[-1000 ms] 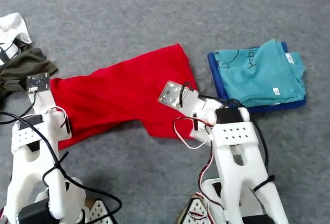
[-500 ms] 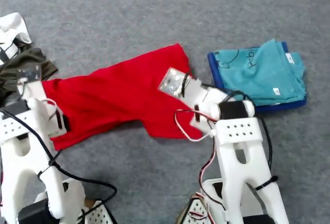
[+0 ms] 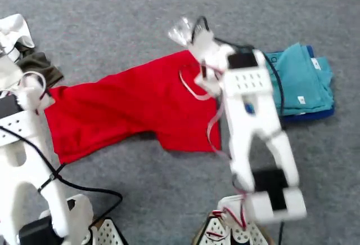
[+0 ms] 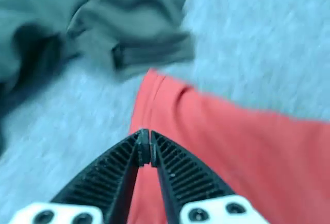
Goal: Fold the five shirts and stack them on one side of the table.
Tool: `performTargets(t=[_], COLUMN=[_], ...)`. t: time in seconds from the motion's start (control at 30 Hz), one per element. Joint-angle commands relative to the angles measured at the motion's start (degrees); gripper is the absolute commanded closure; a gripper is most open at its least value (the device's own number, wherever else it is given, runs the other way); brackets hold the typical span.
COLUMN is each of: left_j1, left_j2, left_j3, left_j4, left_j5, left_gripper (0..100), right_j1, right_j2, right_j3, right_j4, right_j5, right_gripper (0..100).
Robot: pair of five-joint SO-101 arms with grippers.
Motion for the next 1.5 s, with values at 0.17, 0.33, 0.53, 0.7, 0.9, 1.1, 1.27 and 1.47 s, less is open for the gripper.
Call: performTargets(t=[0.17, 0.33, 0.53, 0.7, 0.9, 1.1, 1.27, 1.47], left_j1=[3.6, 2.0, -2.0, -4.0, -5.4, -9.1, -10.3, -12.7], left_j2=[18.0, 32.8, 47.9, 54.4, 56.6, 54.4, 51.3, 50.9], left_j3=[-0.7, -9.9, -23.2, -32.4, -35.4, -37.9, -38.1, -36.0], left_j4=[-16.2, -16.0, -9.6, -2.6, 1.3, 0.8, 1.0, 0.4], left_j5=[1.1, 1.3, 1.1, 1.0, -0.5, -1.5, -2.5, -4.7], left_gripper=[98, 98, 98, 98, 98, 98, 98, 98], right_j1=[-4.0, -4.6, -3.2, -0.6, 2.8, 3.0, 2.9, 2.9], right_j2=[32.0, 49.6, 68.9, 77.2, 79.3, 79.1, 79.1, 79.1], right_j3=[-39.8, -58.4, -78.3, -92.1, -94.4, -93.2, -92.9, -92.9], right_j4=[4.8, 6.6, 8.4, 11.1, 10.5, 9.9, 9.3, 9.3], right_j5=[-5.5, -10.6, -12.8, -9.1, -6.1, -6.1, -6.1, -6.1], right_gripper=[99.5, 99.5, 99.5, 99.5, 99.5, 99.5, 99.5, 99.5])
